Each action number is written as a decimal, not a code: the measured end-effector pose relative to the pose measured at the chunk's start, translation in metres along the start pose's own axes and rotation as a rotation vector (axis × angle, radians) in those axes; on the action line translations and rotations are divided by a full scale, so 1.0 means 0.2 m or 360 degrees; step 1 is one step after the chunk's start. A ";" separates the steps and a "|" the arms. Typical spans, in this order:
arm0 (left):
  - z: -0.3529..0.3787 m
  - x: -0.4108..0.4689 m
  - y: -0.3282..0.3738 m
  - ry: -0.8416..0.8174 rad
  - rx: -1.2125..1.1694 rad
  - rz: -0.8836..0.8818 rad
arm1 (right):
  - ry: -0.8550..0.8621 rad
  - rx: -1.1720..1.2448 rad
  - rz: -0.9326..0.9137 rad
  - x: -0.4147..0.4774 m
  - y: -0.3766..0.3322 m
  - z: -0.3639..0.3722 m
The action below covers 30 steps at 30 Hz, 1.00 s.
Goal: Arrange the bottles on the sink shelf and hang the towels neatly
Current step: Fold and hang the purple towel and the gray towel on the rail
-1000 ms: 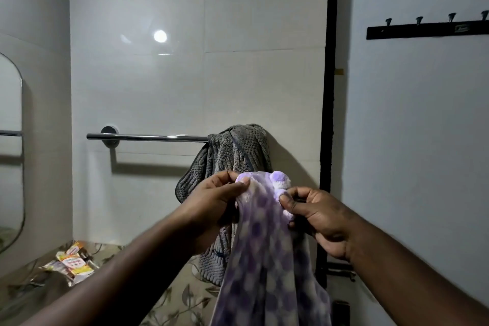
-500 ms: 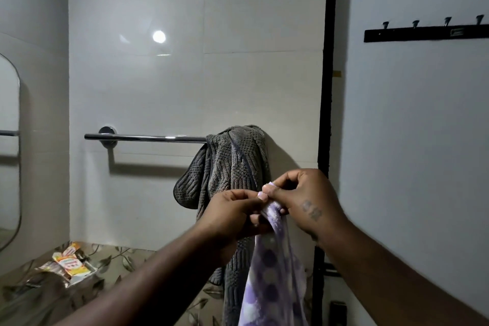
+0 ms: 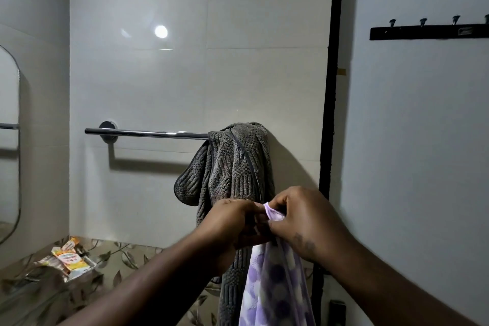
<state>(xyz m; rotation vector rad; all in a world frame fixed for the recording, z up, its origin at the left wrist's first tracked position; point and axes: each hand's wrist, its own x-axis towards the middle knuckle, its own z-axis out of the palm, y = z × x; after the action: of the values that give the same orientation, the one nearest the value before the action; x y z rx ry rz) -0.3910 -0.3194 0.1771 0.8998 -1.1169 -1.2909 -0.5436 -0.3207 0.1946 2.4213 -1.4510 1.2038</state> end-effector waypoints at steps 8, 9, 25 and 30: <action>-0.05 0.02 -0.07 -0.0094 0.0302 0.0210 | -0.0092 0.0293 0.0257 0.03 0.07 -0.03; -0.06 0.03 -0.07 0.0007 0.0465 0.0405 | -0.0141 0.0402 0.0296 0.03 0.07 -0.05; -0.07 0.07 -0.09 -0.0536 0.0453 0.0912 | -0.0235 0.1017 0.0632 0.13 0.02 -0.14; -0.06 0.05 -0.11 -0.0491 0.0452 0.1003 | -0.0196 0.1038 0.0605 0.16 0.01 -0.15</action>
<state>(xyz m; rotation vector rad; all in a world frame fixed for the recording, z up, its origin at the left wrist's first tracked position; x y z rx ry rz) -0.3853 -0.3332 0.1551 0.4826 -1.6919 -0.7676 -0.5544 -0.3316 0.2346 2.7137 -1.8472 1.8928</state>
